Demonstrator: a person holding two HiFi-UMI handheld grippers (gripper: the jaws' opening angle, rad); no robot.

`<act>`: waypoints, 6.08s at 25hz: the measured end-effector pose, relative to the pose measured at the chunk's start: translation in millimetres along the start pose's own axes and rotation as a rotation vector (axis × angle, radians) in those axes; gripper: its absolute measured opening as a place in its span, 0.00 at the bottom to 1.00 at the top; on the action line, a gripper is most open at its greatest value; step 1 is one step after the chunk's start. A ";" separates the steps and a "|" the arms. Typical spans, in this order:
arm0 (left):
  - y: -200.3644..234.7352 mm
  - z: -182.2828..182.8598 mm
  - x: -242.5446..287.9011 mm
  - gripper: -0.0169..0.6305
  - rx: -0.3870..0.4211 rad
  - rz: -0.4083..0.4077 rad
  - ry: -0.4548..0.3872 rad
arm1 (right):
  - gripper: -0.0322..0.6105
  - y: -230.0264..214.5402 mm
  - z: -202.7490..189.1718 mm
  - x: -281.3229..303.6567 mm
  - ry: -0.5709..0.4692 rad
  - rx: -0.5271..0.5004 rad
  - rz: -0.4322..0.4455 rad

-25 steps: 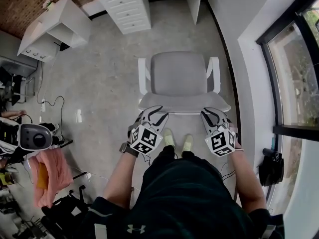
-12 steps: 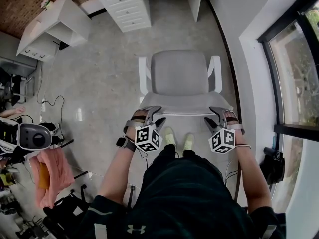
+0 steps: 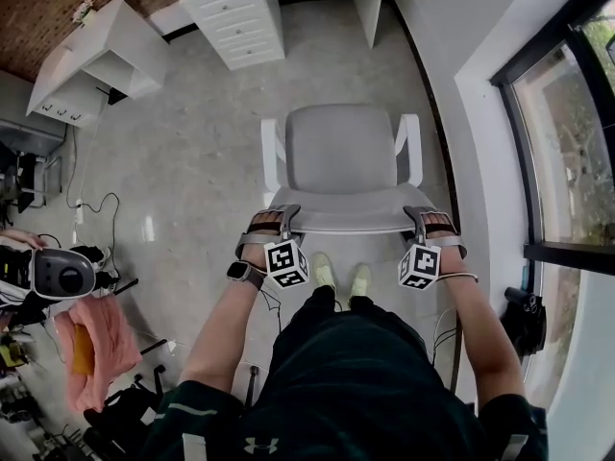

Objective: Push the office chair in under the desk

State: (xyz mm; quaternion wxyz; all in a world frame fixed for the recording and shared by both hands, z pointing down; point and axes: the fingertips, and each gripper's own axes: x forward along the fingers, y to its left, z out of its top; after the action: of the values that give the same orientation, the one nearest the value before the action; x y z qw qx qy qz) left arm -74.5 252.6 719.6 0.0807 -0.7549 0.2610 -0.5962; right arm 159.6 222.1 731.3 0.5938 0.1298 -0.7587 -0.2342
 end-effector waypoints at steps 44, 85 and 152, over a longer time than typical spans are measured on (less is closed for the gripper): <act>88.3 -1.3 72.0 0.07 0.243 0.052 0.062 | 0.16 -80.7 -23.4 80.4 0.094 -0.014 -0.071; 325.9 4.6 202.7 0.06 0.146 0.090 0.138 | 0.16 -335.7 -38.4 247.0 0.036 -0.133 -0.090; 641.9 14.8 369.6 0.07 0.150 0.079 0.130 | 0.16 -635.7 -52.8 432.9 0.046 -0.128 -0.055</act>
State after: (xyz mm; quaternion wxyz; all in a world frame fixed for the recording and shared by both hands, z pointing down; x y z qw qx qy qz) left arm -195.3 -477.4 754.6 0.1433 -0.6955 0.2501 -0.6582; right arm 45.9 -538.8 780.9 0.6114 0.1180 -0.7246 -0.2954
